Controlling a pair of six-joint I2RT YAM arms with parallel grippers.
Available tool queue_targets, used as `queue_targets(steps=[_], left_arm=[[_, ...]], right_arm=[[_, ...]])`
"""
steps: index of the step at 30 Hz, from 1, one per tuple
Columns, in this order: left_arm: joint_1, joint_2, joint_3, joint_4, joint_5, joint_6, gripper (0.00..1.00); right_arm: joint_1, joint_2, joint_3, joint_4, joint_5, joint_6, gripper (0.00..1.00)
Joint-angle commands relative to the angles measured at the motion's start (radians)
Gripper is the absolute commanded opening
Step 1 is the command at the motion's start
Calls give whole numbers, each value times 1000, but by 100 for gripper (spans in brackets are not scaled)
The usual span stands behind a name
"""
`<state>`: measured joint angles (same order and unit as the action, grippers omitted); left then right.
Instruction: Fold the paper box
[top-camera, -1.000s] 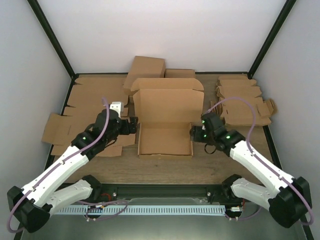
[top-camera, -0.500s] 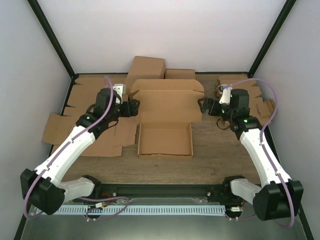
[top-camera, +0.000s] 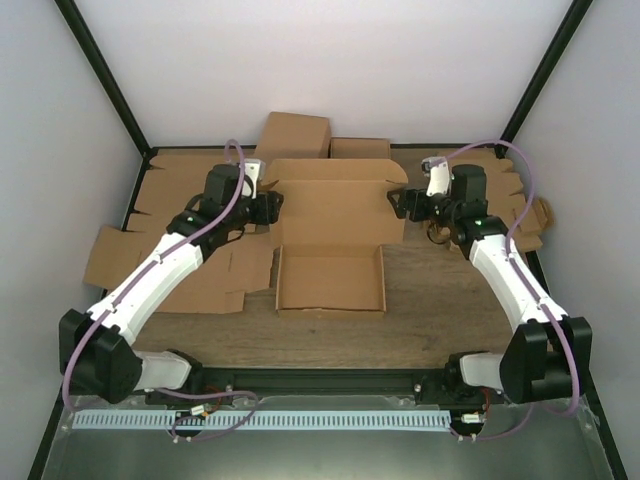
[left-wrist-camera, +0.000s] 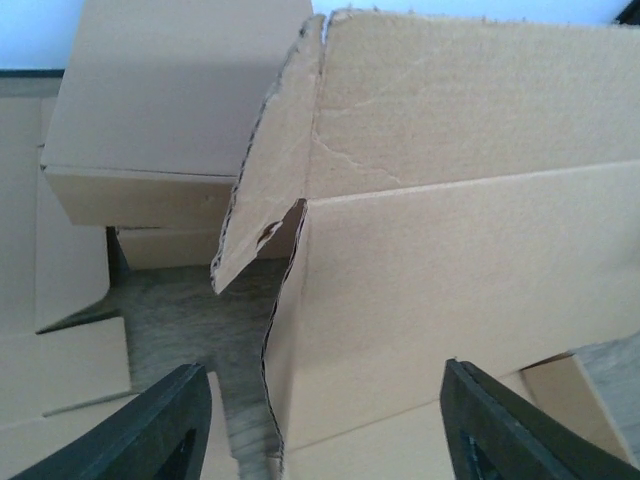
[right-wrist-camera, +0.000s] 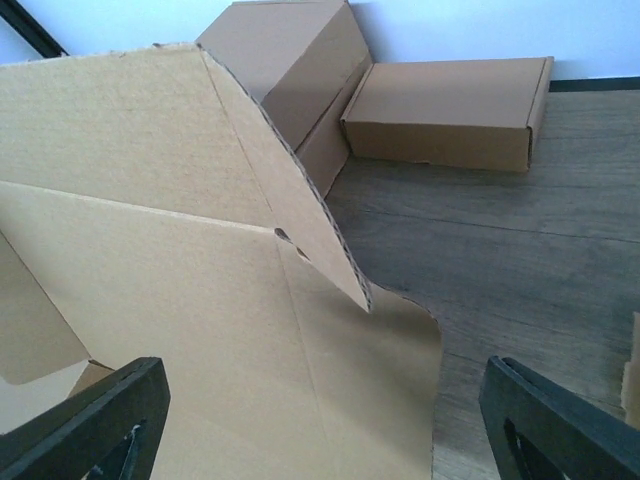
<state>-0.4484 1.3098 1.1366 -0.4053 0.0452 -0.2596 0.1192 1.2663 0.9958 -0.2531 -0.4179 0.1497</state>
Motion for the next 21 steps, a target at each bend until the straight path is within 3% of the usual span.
queue_targets(steps=[1, 9, 12, 15, 21], left_arm=[[5, 35, 44, 21, -23, 23, 62], [4, 80, 57, 25, -26, 24, 59], [4, 95, 56, 28, -28, 26, 58], [4, 115, 72, 22, -26, 38, 48], [1, 136, 108, -17, -18, 58, 15]], right_arm=[[-6, 38, 70, 31, -33, -52, 86], [-6, 123, 111, 35, -27, -52, 83], [-6, 135, 126, 30, -49, -51, 72], [-5, 138, 130, 21, -68, -45, 52], [23, 118, 130, -31, -21, -41, 31]])
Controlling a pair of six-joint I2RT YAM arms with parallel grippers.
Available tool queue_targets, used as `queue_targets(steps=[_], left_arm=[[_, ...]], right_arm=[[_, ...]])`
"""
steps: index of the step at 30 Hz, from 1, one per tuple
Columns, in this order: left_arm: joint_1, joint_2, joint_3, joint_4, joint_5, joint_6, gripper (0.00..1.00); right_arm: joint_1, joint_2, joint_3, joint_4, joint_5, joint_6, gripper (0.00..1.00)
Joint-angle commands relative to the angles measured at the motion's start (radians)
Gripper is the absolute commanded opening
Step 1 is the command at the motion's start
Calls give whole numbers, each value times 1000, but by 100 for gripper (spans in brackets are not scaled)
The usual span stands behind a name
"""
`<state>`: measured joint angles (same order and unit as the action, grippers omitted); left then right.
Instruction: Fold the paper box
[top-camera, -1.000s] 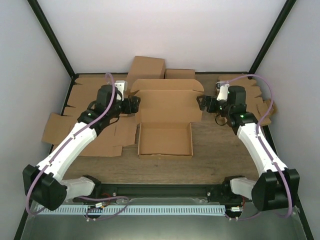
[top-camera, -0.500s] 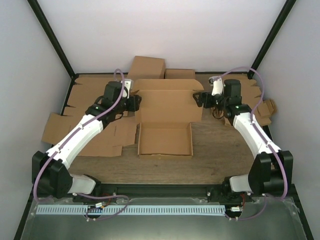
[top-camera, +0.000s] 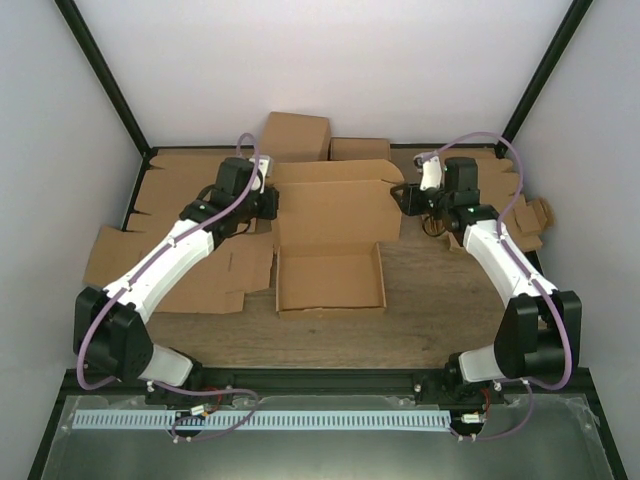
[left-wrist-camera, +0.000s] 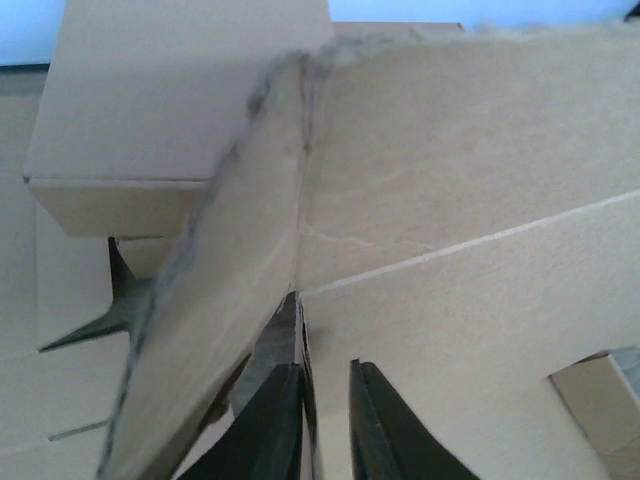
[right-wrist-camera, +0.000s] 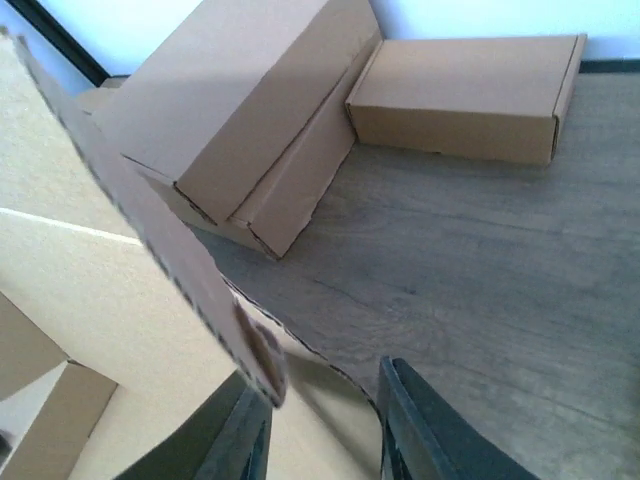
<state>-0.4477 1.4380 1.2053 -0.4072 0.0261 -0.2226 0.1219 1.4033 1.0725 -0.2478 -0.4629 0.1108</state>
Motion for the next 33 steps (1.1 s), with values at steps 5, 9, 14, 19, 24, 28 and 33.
queue_targets(steps=[5, 9, 14, 19, 24, 28, 33], left_arm=[[-9, -10, 33, -22, 28, 7, 4], [-33, -31, 16, -27, -1, -3, 4], [-77, -83, -54, 19, -60, -55, 4], [-144, -190, -186, 138, -134, -157, 4], [-219, -258, -266, 207, -191, -218, 4], [-245, -286, -333, 255, -175, -269, 4], [-253, -287, -391, 290, -181, -306, 4]], right_arm=[[70, -47, 51, -77, 96, -5, 13], [127, -93, 37, -102, 164, 5, 10], [207, -189, -65, -35, 306, 114, 1], [292, -306, -210, 100, 436, 197, 1], [364, -363, -284, 135, 516, 243, 1], [407, -395, -347, 155, 562, 282, 1], [420, -407, -418, 206, 565, 300, 1]])
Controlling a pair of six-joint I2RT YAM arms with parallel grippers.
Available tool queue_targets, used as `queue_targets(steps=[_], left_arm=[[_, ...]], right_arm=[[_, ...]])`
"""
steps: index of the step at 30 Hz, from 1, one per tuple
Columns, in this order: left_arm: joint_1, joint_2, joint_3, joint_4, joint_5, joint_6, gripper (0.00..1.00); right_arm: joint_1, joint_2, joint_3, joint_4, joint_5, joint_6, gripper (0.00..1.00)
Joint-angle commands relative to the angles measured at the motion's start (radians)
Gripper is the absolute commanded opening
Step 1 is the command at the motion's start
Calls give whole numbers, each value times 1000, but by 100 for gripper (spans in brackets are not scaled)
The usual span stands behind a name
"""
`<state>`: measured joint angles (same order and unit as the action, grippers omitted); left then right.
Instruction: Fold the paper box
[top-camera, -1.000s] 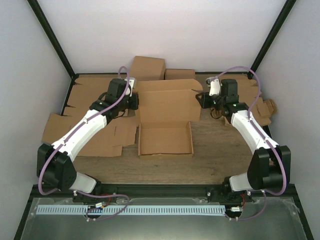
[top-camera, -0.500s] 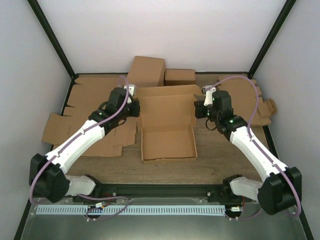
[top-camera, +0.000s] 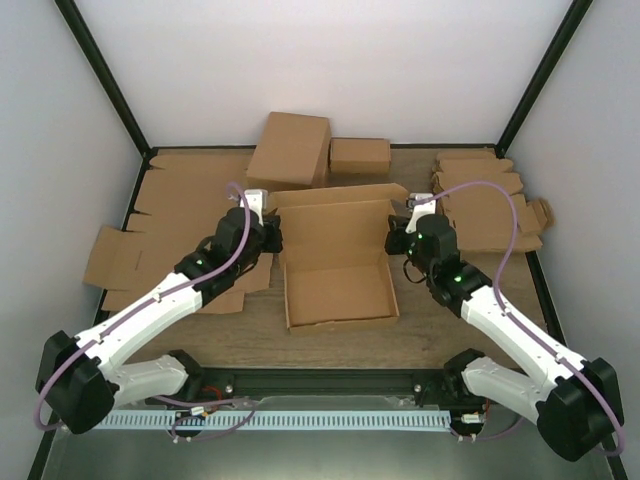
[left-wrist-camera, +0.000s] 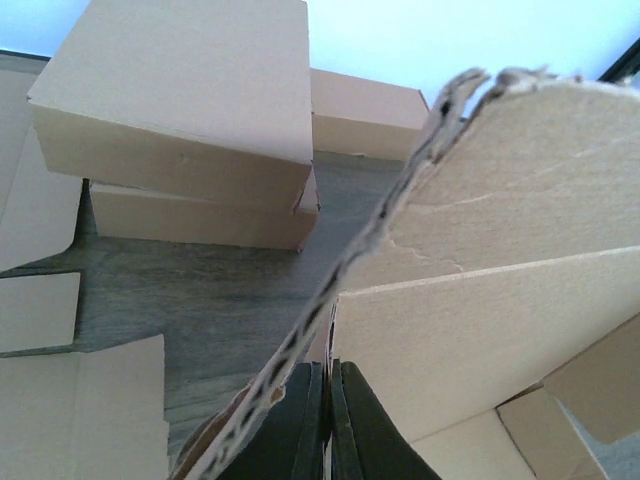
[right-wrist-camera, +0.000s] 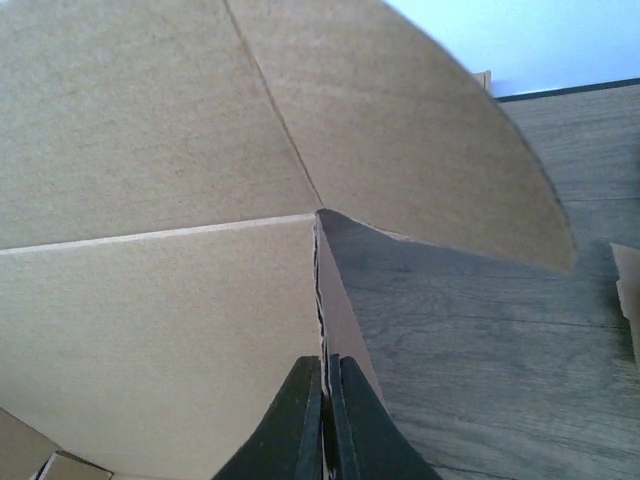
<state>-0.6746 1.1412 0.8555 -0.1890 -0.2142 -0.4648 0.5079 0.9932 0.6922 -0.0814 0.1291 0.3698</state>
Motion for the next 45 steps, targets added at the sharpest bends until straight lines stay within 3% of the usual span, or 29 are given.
queue_targets(steps=[1, 17, 28, 38, 45], left_arm=[[-26, 13, -41, 74, 60, -70, 4], [-27, 74, -37, 86, 64, -123, 5], [-31, 27, -135, 109, 87, -181, 6], [-32, 40, 68, -33, 53, -204, 9], [-30, 47, 65, -43, 72, -228, 9]], right_arm=[[35, 8, -41, 40, -24, 40, 1], [35, 29, -72, 55, -3, 19, 1], [35, -20, -183, 78, -11, 27, 1], [35, -56, -181, 79, -17, 5, 1], [35, -39, -147, 60, -33, 0, 1]])
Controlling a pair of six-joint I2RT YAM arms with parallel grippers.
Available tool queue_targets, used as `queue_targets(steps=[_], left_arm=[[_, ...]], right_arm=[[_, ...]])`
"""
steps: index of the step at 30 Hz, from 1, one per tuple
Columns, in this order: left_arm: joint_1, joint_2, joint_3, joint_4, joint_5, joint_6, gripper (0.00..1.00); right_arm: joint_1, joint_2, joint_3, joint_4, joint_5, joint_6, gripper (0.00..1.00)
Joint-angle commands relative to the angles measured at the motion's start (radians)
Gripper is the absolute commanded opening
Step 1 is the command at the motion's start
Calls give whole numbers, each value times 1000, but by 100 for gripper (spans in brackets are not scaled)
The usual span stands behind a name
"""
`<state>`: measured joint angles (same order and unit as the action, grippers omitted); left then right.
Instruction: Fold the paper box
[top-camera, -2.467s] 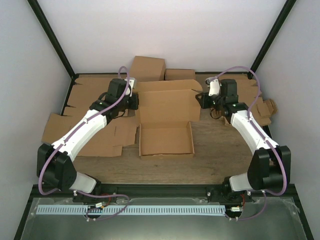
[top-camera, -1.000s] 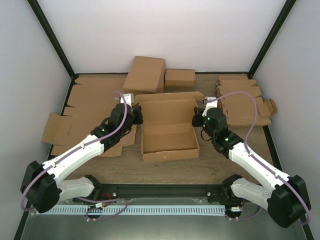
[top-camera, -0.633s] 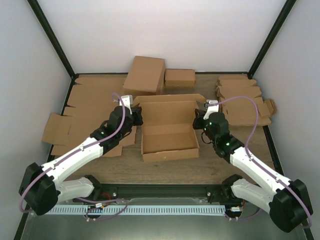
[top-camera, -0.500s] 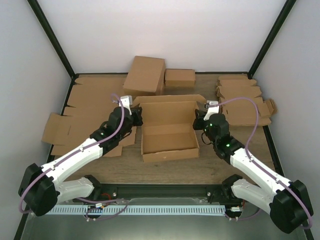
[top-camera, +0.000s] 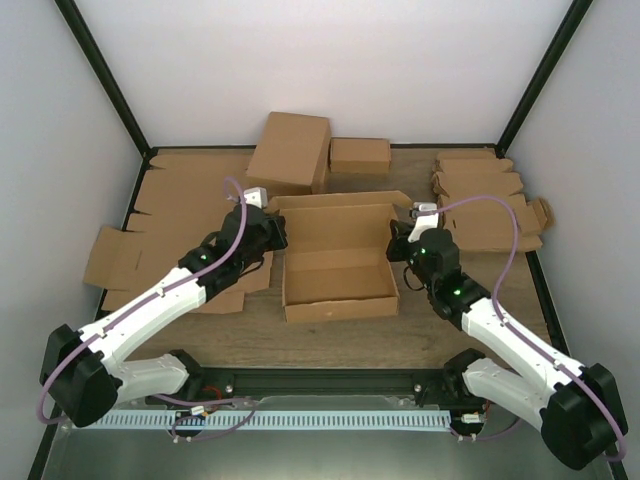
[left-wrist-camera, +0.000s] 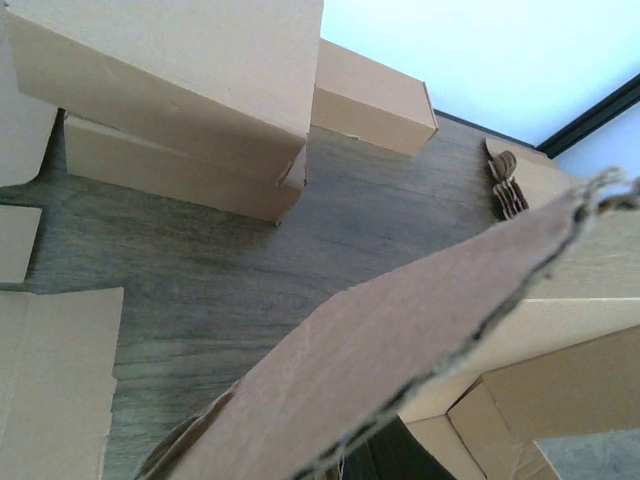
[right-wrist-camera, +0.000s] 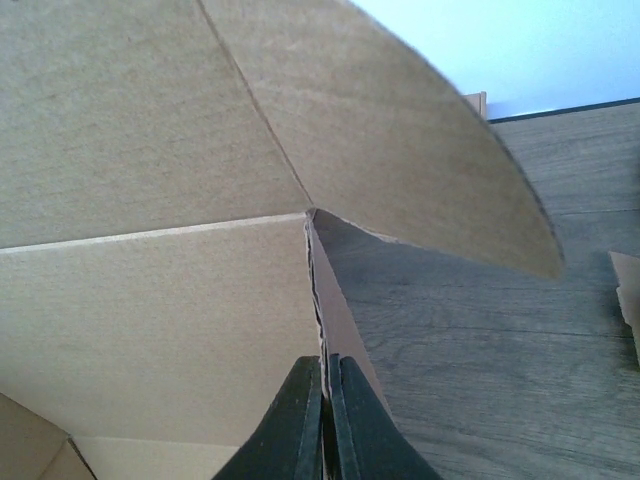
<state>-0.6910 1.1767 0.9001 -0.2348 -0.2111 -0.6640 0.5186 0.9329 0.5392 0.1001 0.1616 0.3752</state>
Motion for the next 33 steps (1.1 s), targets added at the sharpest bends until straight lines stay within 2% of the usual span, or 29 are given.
queue_targets(steps=[1, 8, 14, 17, 19, 20, 22, 25, 28, 33], left_arm=[[-14, 10, 12, 9, 76, -29, 9], [-15, -23, -100, 35, 87, -12, 10], [-16, -74, -147, 31, 112, -10, 17], [-15, -110, -125, -14, 118, 26, 29], [-15, -139, -90, -63, 120, 56, 41], [-15, -153, -73, -108, 118, 74, 51], [-15, -183, -34, -181, 109, 105, 65], [-16, -219, 35, -298, 82, 165, 79], [-15, -232, 121, -388, 82, 276, 86], [-14, -178, 244, -435, 202, 562, 89]], right_arm=[[24, 21, 6, -123, -64, -8, 1], [24, 17, -18, -119, -59, -12, 1], [24, 5, -37, -128, -58, -12, 1], [24, -14, -38, -134, -54, -27, 1], [24, -23, -39, -136, -54, -42, 1], [24, -26, -38, -139, -53, -47, 1], [24, -26, -36, -143, -56, -56, 1], [24, -26, -33, -144, -68, -81, 1], [24, -29, -29, -141, -99, -116, 1], [24, -25, -32, -107, -219, -151, 1]])
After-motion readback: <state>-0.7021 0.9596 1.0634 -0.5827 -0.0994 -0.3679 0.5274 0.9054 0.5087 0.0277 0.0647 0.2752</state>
